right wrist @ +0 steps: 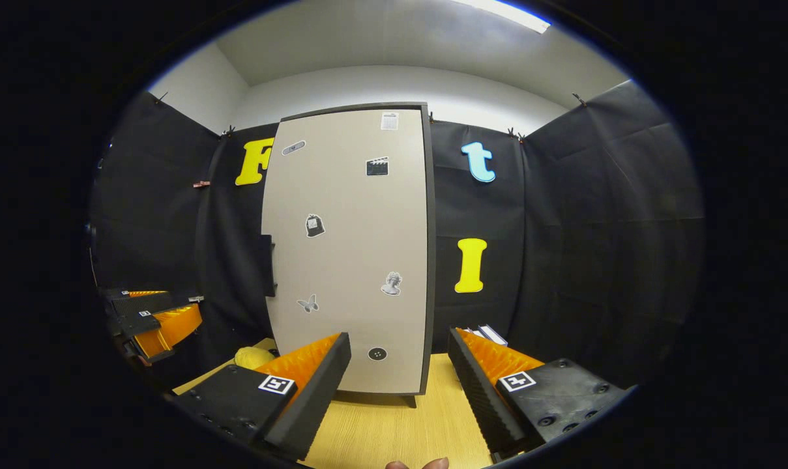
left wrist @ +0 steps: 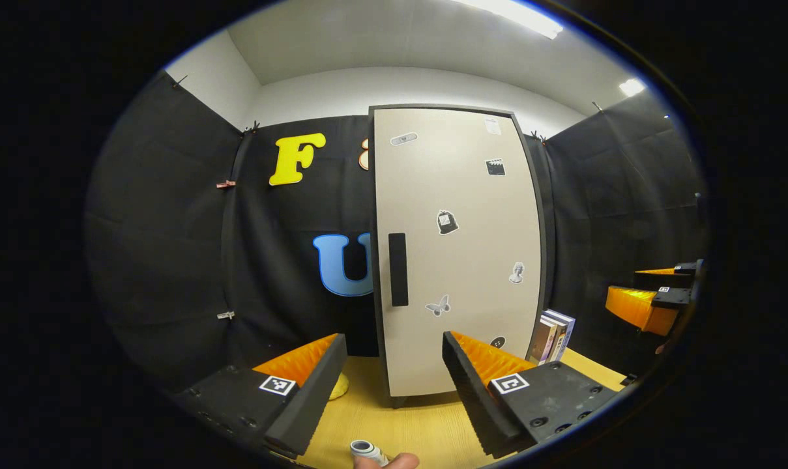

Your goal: Open the cabinet door with the right hand, grasp the bottle in the cabinet with the left hand and place it on the coaster, then close the cabinet door with the right hand.

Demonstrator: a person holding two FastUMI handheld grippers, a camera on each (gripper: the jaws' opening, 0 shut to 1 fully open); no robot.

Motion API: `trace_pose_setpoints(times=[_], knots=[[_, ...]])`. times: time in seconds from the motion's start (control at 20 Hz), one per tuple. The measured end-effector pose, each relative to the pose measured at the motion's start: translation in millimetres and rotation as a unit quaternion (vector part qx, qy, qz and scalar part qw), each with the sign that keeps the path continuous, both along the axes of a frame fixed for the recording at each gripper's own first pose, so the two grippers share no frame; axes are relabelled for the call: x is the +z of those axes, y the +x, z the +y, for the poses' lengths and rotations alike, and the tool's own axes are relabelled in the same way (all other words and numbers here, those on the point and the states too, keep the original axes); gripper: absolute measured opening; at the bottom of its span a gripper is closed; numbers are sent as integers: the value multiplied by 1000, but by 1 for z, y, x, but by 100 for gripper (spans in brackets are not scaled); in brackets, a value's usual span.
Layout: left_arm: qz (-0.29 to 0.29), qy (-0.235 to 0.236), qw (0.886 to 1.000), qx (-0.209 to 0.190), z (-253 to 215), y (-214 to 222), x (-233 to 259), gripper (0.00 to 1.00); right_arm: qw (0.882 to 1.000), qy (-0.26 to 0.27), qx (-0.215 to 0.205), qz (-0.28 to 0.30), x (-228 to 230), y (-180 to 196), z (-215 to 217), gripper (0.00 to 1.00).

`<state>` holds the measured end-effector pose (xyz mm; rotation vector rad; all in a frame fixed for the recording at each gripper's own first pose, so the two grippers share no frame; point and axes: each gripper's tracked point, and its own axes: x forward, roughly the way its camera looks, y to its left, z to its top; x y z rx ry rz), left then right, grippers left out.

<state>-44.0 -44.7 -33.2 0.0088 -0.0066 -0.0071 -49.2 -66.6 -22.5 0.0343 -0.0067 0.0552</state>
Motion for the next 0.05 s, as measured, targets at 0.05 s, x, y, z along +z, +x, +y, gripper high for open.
trace_pose_setpoints(times=[0.05], knots=[[0, 0, 1000, 0, -1, 0, 0, 93, 1000, 1, 1, 1, 0, 1, -1, 98]])
